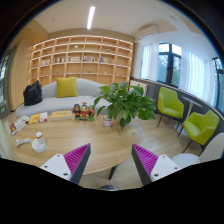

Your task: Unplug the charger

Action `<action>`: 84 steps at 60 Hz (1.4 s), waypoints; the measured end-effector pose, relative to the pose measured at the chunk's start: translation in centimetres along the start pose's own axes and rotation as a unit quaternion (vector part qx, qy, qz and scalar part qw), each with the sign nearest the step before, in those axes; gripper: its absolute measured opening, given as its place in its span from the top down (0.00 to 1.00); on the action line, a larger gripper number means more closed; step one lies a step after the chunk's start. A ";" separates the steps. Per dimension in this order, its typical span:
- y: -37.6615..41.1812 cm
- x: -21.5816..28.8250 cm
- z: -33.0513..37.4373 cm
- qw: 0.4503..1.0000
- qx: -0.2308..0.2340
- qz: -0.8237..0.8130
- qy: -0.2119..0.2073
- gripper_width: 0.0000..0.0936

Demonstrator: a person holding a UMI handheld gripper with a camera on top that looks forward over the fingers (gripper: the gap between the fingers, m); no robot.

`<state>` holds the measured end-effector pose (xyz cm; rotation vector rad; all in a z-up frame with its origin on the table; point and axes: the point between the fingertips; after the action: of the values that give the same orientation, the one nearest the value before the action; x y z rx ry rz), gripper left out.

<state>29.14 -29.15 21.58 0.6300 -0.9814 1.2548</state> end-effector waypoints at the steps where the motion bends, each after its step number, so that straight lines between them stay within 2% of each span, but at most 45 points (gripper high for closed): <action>1: -0.2 -0.4 -0.3 1.000 0.000 0.001 0.000 0.09; 16: 3.6 -4.6 -1.1 0.999 0.021 0.031 0.028 0.09; 21: 8.1 -7.2 -2.1 0.997 0.053 0.042 0.037 0.10; 31: 20.2 -10.6 -3.2 0.986 0.148 0.064 0.048 0.09; 44: 34.2 -8.4 -8.5 0.973 0.221 0.071 0.010 0.09; 57: 40.5 -5.5 -15.4 0.975 0.215 0.054 -0.006 0.12; 60: 41.4 -5.1 -16.4 0.975 0.216 0.051 -0.009 0.18; 64: 42.1 -4.4 -17.3 0.976 0.213 0.047 -0.018 0.41; 67: 41.6 -4.1 -18.0 0.980 0.193 0.047 -0.023 0.53; 81: 41.8 -4.0 -17.7 0.979 0.198 0.047 -0.023 0.71; 84: 41.7 -3.9 -17.5 0.978 0.204 0.040 -0.022 0.72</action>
<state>-6.61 -6.59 5.12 0.9459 -0.7941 1.5361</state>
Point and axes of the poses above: the point between the fingertips, and its own axes, seen from behind it with the camera up: y to the left, x up, z backward, against the way the camera looks, and after that the axes turned 4 degrees about y, right-handed
